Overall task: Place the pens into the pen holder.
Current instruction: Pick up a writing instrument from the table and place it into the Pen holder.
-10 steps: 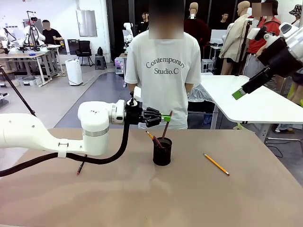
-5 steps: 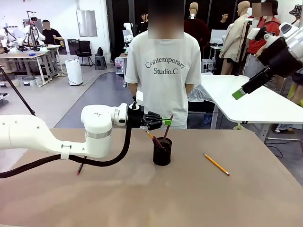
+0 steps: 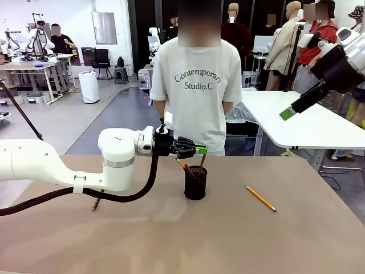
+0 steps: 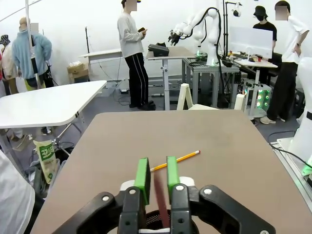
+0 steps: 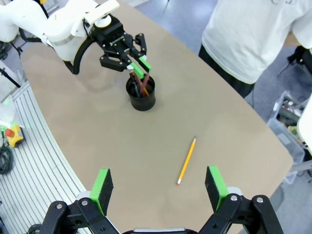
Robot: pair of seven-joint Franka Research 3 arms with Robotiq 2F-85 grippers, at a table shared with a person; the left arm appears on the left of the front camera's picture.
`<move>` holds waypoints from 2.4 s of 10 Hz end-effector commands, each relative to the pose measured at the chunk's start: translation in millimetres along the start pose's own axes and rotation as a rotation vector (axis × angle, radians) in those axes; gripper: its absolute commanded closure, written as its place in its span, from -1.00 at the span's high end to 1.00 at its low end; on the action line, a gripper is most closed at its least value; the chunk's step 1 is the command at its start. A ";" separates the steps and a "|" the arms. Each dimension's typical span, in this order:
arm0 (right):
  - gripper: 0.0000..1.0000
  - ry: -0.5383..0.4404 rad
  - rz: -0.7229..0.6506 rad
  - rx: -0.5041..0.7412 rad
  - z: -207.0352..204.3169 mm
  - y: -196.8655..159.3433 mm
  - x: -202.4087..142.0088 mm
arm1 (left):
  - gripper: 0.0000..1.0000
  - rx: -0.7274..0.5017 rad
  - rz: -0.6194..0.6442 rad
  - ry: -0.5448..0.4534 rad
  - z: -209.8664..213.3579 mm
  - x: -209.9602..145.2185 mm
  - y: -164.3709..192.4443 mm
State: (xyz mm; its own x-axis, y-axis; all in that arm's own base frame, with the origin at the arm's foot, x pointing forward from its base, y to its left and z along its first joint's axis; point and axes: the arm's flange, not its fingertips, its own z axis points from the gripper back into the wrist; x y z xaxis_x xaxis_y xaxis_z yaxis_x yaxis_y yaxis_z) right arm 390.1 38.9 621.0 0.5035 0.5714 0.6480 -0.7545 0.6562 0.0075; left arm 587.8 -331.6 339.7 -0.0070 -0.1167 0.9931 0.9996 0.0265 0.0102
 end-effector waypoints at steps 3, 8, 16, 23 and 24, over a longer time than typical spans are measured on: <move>1.00 -0.010 -0.005 0.011 0.6 -0.6 0.6 | 0.92 -0.012 0.000 0.001 1.4 0.8 2.4; 1.00 -0.010 -0.005 0.011 0.6 -0.6 0.6 | 0.93 -0.012 -0.038 0.019 0.5 7.2 -0.4; 1.00 -0.010 -0.005 0.011 0.6 -0.6 0.6 | 0.93 -0.118 -0.024 0.295 51.7 64.4 7.3; 1.00 -0.010 -0.005 0.011 0.6 -0.6 0.6 | 0.93 -0.075 0.006 0.866 167.6 199.8 3.3; 1.00 -0.010 -0.005 0.011 0.6 -0.6 0.6 | 0.93 -0.001 -0.057 0.851 189.7 207.4 -15.2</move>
State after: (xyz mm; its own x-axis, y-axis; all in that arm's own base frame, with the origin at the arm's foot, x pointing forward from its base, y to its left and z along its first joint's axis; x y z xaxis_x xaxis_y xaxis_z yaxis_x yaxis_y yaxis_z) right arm 390.2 38.8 620.9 0.5039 0.5714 0.6478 -0.7544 0.6563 0.0079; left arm 584.8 -186.4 575.0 -0.0065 -0.8350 0.5501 0.9992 -0.0273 -0.0296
